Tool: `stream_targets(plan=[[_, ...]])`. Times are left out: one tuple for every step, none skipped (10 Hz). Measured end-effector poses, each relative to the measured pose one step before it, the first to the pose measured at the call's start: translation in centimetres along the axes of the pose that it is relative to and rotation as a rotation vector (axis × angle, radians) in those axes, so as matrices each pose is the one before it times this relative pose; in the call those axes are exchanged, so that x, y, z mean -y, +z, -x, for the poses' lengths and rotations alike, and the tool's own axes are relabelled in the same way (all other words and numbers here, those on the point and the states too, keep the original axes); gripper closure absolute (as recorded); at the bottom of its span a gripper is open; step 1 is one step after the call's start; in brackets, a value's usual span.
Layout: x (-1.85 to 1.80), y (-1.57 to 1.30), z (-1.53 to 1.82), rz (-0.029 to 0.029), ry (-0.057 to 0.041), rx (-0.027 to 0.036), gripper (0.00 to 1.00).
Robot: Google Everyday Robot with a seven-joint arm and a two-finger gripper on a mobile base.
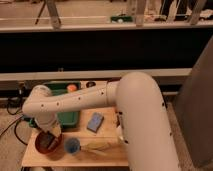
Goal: Wipe red bowl with eraser
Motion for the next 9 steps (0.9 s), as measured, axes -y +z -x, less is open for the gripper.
stream_targets(plan=[[0.054, 0.337, -0.077, -0.00386, -0.01167, -0.00451, 1.00], [0.143, 0.336, -0.034, -0.00514, -0.01553, -0.00624, 1.00], [0.260, 0.155, -0.089, -0.00618, -0.01968, -0.00890, 1.00], [0.119, 0.138, -0.024, -0.00076, -0.00927, -0.00402, 1.00], [0.337, 0.115, -0.016, -0.00459, -0.01381, -0.00501, 1.00], [0.374, 0.085, 0.044, -0.00437, -0.01605, -0.00093, 1.00], [0.410, -0.030, 0.160, -0.00439, -0.01743, 0.00110, 1.00], [0.346, -0.004, 0.249, -0.00215, -0.01638, 0.00172, 1.00], [0.254, -0.027, 0.276, -0.00155, -0.01173, 0.00185, 1.00]])
